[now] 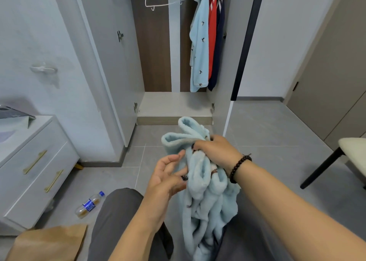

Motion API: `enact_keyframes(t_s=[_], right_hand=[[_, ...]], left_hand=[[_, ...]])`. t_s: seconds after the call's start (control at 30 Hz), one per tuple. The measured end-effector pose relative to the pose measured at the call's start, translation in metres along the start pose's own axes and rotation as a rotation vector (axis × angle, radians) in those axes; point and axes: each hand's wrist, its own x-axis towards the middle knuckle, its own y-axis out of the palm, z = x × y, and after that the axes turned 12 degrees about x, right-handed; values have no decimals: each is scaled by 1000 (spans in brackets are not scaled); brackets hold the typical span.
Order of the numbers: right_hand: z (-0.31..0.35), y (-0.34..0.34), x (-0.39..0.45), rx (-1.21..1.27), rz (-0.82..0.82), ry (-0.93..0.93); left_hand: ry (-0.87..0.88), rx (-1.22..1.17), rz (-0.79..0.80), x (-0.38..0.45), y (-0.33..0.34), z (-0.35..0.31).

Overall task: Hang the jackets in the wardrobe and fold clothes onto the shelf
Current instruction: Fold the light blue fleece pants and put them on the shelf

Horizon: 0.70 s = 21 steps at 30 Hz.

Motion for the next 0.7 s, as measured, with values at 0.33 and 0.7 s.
enact_keyframes(t_s=[0.33, 0.7], right_hand=[[86, 69, 13, 252, -47, -88], [198, 36, -50, 553, 226, -323]], left_hand=[[185, 714, -464, 7, -7, 2], [767, 1287, -787, 7, -35, -156]])
